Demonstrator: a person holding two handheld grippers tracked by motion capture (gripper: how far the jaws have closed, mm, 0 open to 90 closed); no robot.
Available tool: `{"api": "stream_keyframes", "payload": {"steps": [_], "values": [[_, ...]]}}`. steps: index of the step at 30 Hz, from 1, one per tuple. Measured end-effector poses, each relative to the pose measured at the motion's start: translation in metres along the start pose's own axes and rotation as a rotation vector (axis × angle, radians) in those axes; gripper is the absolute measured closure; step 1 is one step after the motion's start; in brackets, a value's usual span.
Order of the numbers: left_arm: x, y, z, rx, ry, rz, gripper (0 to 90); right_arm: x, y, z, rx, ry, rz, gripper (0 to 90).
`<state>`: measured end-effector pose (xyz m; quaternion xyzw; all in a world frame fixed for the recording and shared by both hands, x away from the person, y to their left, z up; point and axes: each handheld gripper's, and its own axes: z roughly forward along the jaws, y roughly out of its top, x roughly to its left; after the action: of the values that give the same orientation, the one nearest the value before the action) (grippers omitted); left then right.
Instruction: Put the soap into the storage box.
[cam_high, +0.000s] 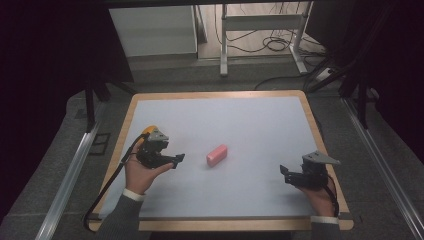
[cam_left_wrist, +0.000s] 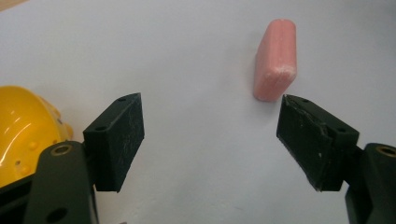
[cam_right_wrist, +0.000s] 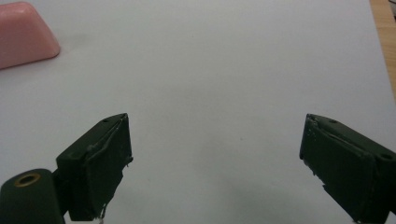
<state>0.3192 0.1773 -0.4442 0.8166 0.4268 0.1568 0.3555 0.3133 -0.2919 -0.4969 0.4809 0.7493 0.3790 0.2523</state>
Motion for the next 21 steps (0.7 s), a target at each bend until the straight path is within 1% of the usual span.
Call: {"api": "stream_keyframes", "payload": {"steps": [4, 14, 17, 18, 21], "values": [[-0.003, 0.004, 0.002, 0.004, -0.005, 0.008, 23.8, 0.001, 0.000, 0.000, 0.002, 0.013, 0.001, 8.7], [-0.011, 0.017, 0.009, 0.013, -0.020, 0.036, 23.7, 0.000, 0.000, 0.000, 0.003, 0.005, 0.001, 8.8], [-0.012, 0.018, 0.011, 0.014, -0.026, 0.035, 23.8, 0.000, 0.000, 0.000, 0.004, 0.005, 0.000, 8.8], [-0.013, 0.019, 0.012, 0.021, -0.025, 0.040, 23.7, 0.000, 0.000, 0.001, 0.006, 0.004, 0.000, 8.8], [-0.015, 0.020, 0.015, 0.023, -0.029, 0.043, 23.7, 0.000, -0.001, 0.001, 0.007, 0.003, 0.000, 8.7]]}}
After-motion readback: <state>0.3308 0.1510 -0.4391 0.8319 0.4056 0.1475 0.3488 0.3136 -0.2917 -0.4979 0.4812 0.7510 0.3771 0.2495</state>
